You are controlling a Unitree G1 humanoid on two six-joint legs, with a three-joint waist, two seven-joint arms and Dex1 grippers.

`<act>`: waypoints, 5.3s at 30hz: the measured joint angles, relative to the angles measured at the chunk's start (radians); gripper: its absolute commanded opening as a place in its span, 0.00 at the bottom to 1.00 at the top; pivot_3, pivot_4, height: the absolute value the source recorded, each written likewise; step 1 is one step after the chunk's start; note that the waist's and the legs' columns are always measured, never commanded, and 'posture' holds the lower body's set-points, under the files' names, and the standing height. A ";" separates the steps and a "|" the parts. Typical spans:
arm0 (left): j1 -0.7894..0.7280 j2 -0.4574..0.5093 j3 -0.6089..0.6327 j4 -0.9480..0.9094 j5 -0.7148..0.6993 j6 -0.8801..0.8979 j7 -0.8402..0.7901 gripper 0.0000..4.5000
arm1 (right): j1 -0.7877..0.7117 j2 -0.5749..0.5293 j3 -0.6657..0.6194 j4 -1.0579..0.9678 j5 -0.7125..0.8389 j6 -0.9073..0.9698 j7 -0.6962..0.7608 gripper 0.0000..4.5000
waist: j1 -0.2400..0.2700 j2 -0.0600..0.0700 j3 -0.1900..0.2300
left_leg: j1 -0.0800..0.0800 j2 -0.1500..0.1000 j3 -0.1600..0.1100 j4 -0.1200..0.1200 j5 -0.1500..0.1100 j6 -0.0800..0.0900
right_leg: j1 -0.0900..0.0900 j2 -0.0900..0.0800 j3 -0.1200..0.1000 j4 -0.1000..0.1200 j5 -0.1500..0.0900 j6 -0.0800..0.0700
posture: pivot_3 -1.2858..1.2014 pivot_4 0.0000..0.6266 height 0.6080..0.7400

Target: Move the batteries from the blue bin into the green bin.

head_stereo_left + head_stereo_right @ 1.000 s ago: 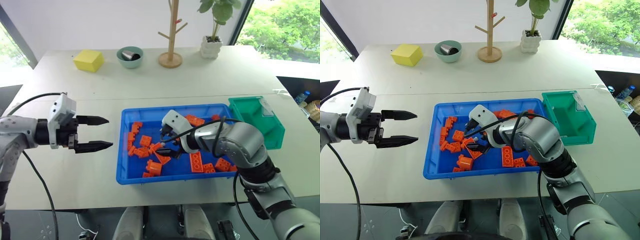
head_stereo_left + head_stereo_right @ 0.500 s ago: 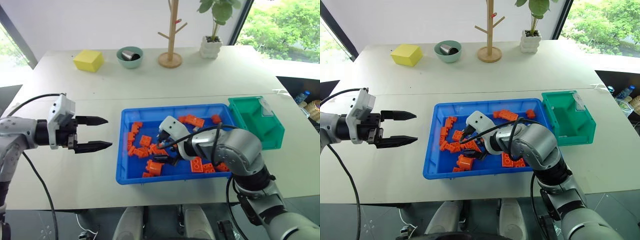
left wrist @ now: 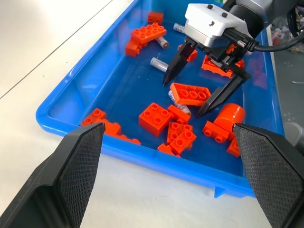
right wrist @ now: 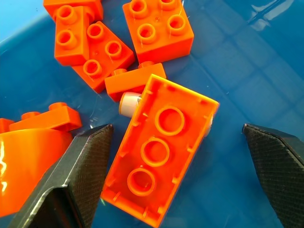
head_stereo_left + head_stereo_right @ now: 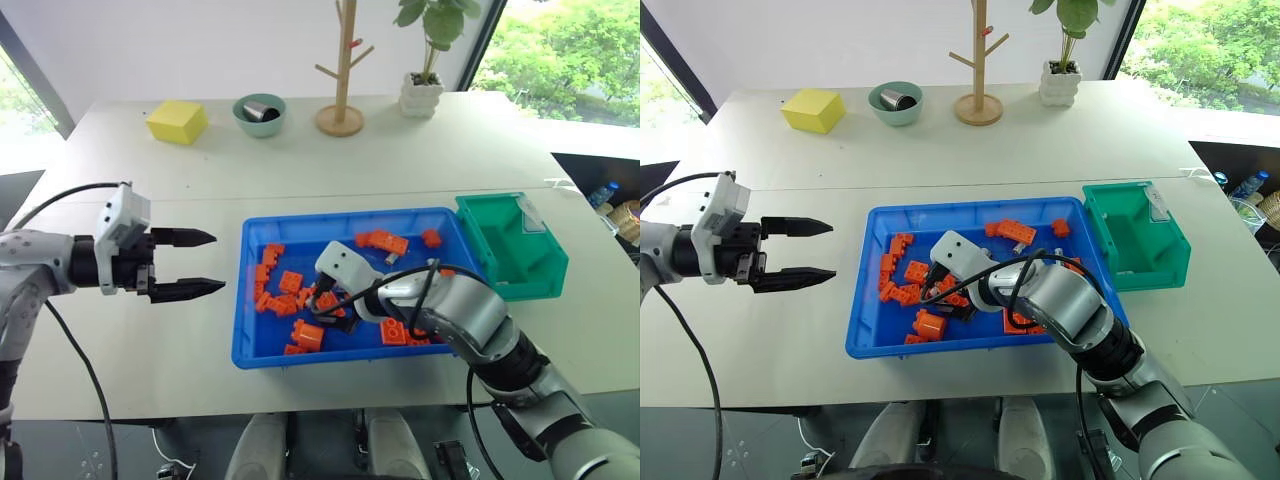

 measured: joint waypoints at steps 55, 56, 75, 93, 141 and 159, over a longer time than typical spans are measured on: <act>-0.048 -0.003 -0.034 -0.008 0.004 0.030 -0.014 1.00 | -0.240 -0.020 0.095 0.727 -0.378 -1.301 1.033 0.80 | -0.001 0.000 0.001 | 0.000 0.000 0.000 0.000 0.002 -0.003 | -0.001 0.001 0.000 0.001 0.000 0.000 | 0.52 0.24 0.71; -0.039 0.006 -0.029 -0.016 -0.004 0.034 -0.018 1.00 | -0.239 -0.019 0.095 0.744 -0.386 -1.316 1.035 0.80 | -0.001 0.000 0.001 | 0.000 0.000 0.000 0.000 0.002 -0.003 | -0.001 0.001 0.000 0.001 0.000 0.000 | 0.52 0.24 0.71; -0.022 0.018 0.002 -0.072 -0.048 0.069 -0.048 1.00 | -0.202 -0.014 0.052 0.867 -0.443 -1.402 1.068 0.02 | -0.001 0.000 0.001 | 0.000 0.000 0.000 0.000 0.002 -0.004 | 0.000 0.001 0.000 0.001 0.000 0.000 | 0.52 0.24 0.71; -0.082 -0.019 -0.010 -0.116 -0.123 0.111 -0.022 1.00 | 0.029 -0.466 -0.566 0.374 -0.235 -0.763 0.843 0.02 | 0.026 0.000 0.001 | 0.000 0.000 0.001 0.000 0.001 -0.003 | 0.001 -0.001 0.000 -0.001 0.000 0.000 | 0.52 0.24 0.71; -0.116 -0.092 -0.069 -0.090 -0.097 0.090 0.033 1.00 | -0.009 0.138 -0.427 0.170 -0.067 0.172 0.030 0.66 | 0.000 0.000 0.001 | 0.000 -0.001 0.000 0.000 0.001 -0.002 | 0.001 0.000 0.000 0.001 0.000 0.000 | 0.52 0.24 0.71; -0.137 -0.092 -0.069 -0.088 -0.097 0.089 0.037 1.00 | 0.004 0.106 -0.333 0.188 -0.076 0.063 0.025 0.01 | 0.000 0.000 0.000 | 0.001 -0.001 0.000 0.000 0.001 -0.002 | 0.001 0.000 0.000 0.001 0.000 0.000 | 0.52 0.24 0.71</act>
